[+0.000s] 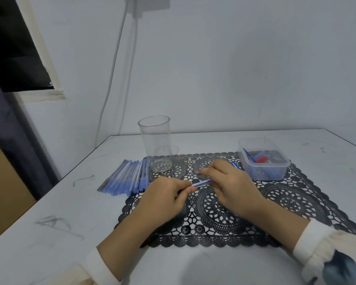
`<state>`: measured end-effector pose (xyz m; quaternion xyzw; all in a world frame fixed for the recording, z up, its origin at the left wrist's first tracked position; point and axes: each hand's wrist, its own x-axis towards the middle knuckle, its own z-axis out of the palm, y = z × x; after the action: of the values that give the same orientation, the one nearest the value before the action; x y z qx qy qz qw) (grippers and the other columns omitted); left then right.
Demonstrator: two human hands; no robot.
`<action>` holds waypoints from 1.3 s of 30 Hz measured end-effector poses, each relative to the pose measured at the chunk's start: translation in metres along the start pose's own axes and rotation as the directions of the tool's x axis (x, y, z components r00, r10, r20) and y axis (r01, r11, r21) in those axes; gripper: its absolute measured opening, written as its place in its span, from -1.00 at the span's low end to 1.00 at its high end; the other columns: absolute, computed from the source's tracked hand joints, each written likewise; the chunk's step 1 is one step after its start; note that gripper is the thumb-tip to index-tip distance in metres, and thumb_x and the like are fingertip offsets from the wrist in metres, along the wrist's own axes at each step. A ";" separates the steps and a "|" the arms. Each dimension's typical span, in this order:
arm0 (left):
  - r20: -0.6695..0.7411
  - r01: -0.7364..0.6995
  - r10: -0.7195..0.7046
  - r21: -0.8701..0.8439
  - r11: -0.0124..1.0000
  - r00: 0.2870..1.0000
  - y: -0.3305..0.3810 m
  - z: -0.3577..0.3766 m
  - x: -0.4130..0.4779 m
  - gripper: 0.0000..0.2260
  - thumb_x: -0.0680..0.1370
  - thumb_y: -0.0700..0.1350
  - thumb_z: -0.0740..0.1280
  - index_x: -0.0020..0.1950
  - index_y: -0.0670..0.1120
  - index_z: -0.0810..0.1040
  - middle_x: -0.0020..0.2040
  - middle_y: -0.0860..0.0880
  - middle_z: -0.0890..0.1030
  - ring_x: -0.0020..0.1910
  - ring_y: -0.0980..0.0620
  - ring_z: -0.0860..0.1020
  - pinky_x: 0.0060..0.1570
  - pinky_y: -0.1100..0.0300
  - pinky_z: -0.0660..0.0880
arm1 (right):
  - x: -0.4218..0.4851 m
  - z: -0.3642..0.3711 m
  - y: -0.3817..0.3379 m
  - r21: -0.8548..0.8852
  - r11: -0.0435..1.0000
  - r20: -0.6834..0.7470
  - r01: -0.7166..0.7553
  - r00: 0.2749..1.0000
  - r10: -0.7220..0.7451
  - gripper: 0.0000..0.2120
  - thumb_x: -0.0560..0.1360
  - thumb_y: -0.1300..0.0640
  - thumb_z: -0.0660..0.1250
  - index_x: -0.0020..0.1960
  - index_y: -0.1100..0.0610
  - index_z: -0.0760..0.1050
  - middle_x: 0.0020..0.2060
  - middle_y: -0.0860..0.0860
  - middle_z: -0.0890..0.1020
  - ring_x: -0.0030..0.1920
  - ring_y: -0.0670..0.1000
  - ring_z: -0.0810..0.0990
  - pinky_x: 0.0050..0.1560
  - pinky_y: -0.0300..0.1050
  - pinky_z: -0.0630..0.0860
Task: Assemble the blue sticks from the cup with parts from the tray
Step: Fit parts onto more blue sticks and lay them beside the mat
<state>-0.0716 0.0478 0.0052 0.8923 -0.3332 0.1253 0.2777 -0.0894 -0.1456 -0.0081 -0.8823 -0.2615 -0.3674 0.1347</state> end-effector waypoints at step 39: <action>-0.024 0.056 -0.053 0.178 0.982 0.998 -0.010 -0.013 0.004 -0.75 0.57 0.12 0.18 0.09 0.13 0.61 -0.33 0.13 0.61 -0.48 0.27 0.38 -0.43 0.40 0.22 | -0.002 0.012 0.010 0.105 0.985 0.085 -0.140 0.988 0.131 -0.77 0.51 0.13 0.18 0.01 0.16 0.58 -0.13 -0.01 0.60 -0.13 -0.02 0.56 -0.08 -0.17 0.48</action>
<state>-0.0620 0.0596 0.0131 0.9211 -0.2935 0.1556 0.2030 -0.0778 -0.1488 -0.0183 -0.9029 -0.2258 -0.3076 0.1980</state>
